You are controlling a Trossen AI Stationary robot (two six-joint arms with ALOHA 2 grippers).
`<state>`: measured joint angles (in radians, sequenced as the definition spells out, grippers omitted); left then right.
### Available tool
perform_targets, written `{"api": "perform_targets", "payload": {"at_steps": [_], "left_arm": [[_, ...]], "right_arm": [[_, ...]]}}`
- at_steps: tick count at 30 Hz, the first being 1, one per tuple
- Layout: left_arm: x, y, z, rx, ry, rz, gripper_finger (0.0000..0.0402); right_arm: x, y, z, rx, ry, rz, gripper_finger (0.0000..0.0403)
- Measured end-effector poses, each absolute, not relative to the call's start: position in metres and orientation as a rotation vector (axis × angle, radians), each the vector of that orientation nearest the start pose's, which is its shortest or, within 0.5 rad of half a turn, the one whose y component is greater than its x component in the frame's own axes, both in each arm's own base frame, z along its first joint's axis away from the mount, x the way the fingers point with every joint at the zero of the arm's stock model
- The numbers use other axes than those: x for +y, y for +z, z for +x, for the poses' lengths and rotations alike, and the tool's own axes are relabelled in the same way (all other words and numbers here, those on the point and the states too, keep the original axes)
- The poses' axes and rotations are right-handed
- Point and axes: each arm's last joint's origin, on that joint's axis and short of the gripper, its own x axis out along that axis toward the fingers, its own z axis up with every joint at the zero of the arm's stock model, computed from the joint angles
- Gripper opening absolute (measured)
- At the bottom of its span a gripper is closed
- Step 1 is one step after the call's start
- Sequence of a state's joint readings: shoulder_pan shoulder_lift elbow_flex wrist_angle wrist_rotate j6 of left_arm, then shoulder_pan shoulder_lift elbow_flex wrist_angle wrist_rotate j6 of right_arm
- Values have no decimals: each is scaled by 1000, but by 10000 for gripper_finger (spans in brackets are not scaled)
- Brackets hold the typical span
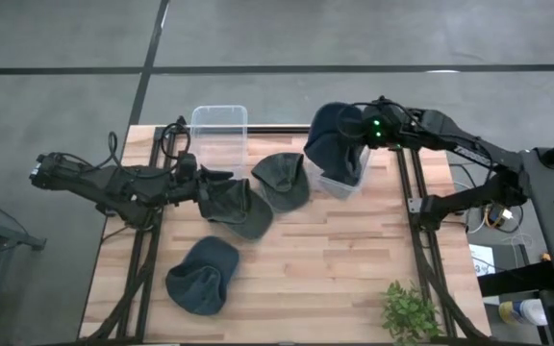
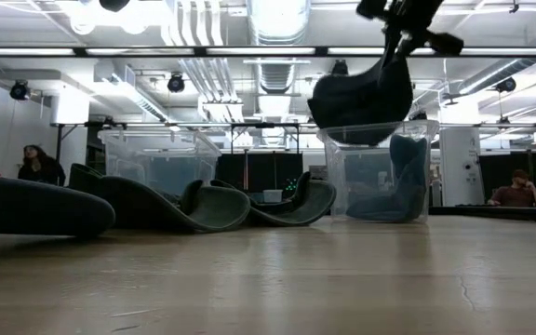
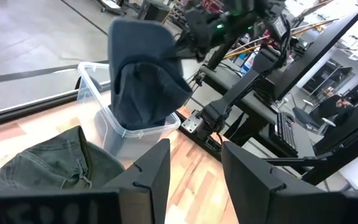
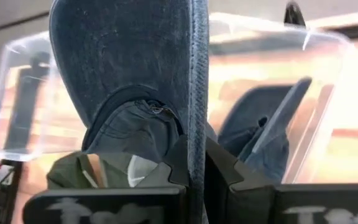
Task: Pick & Place hat
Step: Put the right blue cap into the right transparent bin
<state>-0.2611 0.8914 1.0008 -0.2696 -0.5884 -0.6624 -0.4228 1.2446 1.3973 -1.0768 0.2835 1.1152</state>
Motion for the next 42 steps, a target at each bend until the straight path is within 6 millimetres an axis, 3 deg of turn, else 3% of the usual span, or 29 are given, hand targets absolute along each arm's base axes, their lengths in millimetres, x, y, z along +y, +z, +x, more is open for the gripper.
{"api": "perform_targets", "payload": {"at_steps": [8,18,27,33,37,42], "left_arm": [[-31,381,179,31,362,-590,138],[-31,381,179,27,361,-592,138],[-31,382,178,15,363,-612,138],[-31,383,178,14,363,-614,138],[-31,383,178,13,363,-616,138],[-31,383,178,13,363,-616,138]], "right_arm": [[-125,344,215,656,-1164,1126,13],[-151,315,230,751,-1250,1157,13],[-169,291,228,885,-1384,1159,13],[-174,286,226,954,-1353,1164,14],[-174,288,225,967,-1333,1126,40],[-175,290,226,977,-1304,1094,114]]}}
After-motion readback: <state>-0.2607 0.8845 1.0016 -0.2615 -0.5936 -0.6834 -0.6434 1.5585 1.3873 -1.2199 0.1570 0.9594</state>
